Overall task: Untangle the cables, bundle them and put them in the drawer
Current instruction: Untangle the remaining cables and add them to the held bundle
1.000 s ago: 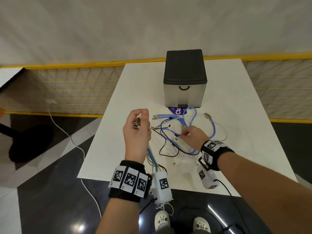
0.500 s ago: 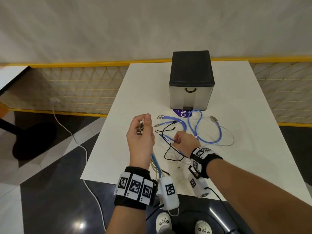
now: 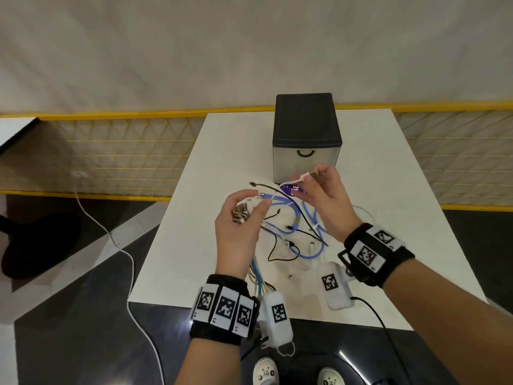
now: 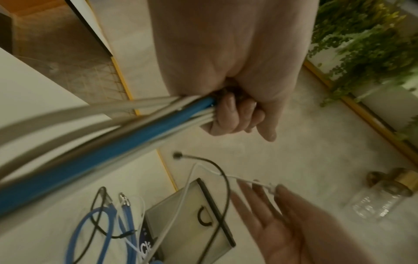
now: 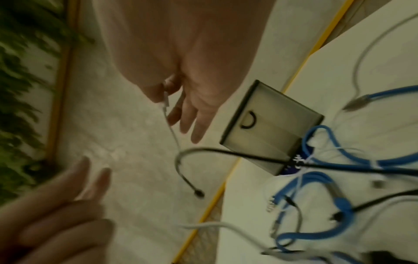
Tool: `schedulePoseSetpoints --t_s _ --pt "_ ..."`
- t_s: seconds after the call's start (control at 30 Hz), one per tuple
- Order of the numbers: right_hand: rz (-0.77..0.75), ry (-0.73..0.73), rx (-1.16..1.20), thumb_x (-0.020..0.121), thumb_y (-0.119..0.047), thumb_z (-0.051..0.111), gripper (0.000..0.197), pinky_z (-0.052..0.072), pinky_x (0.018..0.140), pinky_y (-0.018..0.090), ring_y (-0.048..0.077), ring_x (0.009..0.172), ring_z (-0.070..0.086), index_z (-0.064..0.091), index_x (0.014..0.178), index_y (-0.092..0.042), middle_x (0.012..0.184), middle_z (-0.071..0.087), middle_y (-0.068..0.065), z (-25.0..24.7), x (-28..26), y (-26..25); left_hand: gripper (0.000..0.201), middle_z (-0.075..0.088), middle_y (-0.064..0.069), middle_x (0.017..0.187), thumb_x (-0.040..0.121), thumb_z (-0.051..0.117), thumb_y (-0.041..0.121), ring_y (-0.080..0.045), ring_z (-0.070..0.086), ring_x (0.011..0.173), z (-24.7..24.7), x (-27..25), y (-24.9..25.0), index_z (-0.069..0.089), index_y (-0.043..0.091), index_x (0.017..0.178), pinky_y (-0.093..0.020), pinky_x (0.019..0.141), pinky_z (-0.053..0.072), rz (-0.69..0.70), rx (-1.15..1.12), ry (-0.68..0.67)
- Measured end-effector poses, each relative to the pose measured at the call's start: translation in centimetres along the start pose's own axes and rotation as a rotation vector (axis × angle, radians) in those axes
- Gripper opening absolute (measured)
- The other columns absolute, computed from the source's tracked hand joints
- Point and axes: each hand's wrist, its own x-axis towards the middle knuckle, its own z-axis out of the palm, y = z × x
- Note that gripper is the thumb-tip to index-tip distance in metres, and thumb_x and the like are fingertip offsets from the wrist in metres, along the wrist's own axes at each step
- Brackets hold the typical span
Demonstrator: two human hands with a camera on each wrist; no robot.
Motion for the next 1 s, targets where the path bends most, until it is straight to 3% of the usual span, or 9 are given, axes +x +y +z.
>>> schedulePoseSetpoints --t_s 0.1,0.27,0.37,0.47,0.53,0.63,0.73,0.9,1.0 --pt "-0.009 -0.1 0.008 0.1 -0.011 0.043 0.009 0.056 0.089 0.038 0.027 0.095 0.069 0.046 0.105 -0.018 0.086 0.061 0.0 0.8 -0.4 -2.1 0.003 0.054 0.017 0.062 0.087 0.075 0.023 -0.012 0.043 0.062 1.7 0.1 0.8 0.073 0.024 0.088 -0.024 0.06 0.04 0.041 0.019 -0.037" --pt "0.001 -0.138 -0.093 0.092 -0.008 0.059 0.016 0.056 0.073 0.038 0.021 0.067 0.064 0.058 0.107 -0.004 0.089 0.062 0.018 1.3 -2.0 -3.2 0.009 0.057 0.01 0.062 0.094 0.067 0.025 -0.008 0.044 0.053 3.5 0.0 2.1 0.069 0.021 0.086 -0.022 0.053 0.039 0.076 -0.013 -0.065" --pt "0.02 -0.086 -0.039 0.085 -0.012 0.066 0.012 0.056 0.068 0.035 0.021 0.062 0.063 0.062 0.091 -0.002 0.078 0.066 0.014 1.1 -2.9 -3.1 0.011 0.053 0.012 0.054 0.095 0.065 0.024 -0.005 0.042 0.047 3.8 -0.2 2.2 0.068 0.013 0.095 -0.018 0.046 0.035 -0.001 -0.074 -0.157" --pt "0.0 -0.104 -0.034 0.091 -0.009 0.059 0.008 0.055 0.066 0.032 0.02 0.061 0.062 0.06 0.09 -0.002 0.072 0.063 0.009 1.3 -3.7 -2.9 0.014 0.057 0.003 0.057 0.094 0.067 0.021 -0.009 0.048 0.05 4.0 -0.5 2.0 0.068 0.007 0.098 -0.022 0.05 0.04 -0.029 -0.074 -0.247" --pt "0.029 -0.146 -0.025 0.095 -0.008 0.053 0.006 0.054 0.063 0.03 0.018 0.056 0.055 0.055 0.095 -0.002 0.073 0.058 0.004 1.4 -4.3 -2.7 0.014 0.055 0.004 0.056 0.094 0.067 0.022 -0.012 0.047 0.05 4.1 -0.5 1.9 0.065 0.01 0.087 -0.026 0.052 0.043 -0.026 -0.07 -0.199" --pt "0.122 -0.308 -0.21 0.099 -0.013 0.047 0.013 0.049 0.056 0.031 0.02 0.052 0.043 0.051 0.104 -0.001 0.069 0.051 -0.001 0.7 -5.7 -1.5 0.023 0.057 0.005 0.06 0.096 0.063 0.03 -0.009 0.046 0.048 3.3 -0.1 1.9 0.057 0.019 0.076 -0.023 0.051 0.042 -0.024 -0.073 0.033" --pt "0.1 -0.444 -0.535 0.1 -0.018 0.046 0.023 0.039 0.06 0.028 0.016 0.06 0.043 0.061 0.087 -0.009 0.063 0.049 -0.01 -1.4 -7.0 -0.2 0.025 0.059 0.002 0.062 0.099 0.06 0.031 -0.004 0.047 0.048 0.9 0.9 2.3 0.054 0.019 0.077 -0.018 0.051 0.039 -0.07 -0.254 0.221" --pt "0.026 -0.384 -0.76 0.099 -0.019 0.05 0.024 0.038 0.067 0.023 0.009 0.066 0.044 0.06 0.077 -0.021 0.071 0.054 -0.002 -3.9 -5.9 -0.7 0.027 0.046 0.004 0.053 0.099 0.06 0.028 -0.009 0.05 0.052 -0.8 0.0 2.2 0.049 0.019 0.076 -0.028 0.069 0.05 -0.099 -0.412 0.177" --pt "-0.024 -0.318 -0.822 0.097 -0.025 0.053 0.023 0.04 0.062 0.024 0.009 0.06 0.046 0.064 0.076 -0.027 0.071 0.06 0.0 -3.0 -4.2 -2.1 0.019 0.036 0.006 0.05 0.096 0.065 0.025 -0.009 0.032 0.041 0.2 -0.6 2.1 0.054 0.019 0.081 -0.021 0.04 0.034 -0.101 -0.284 -0.019"
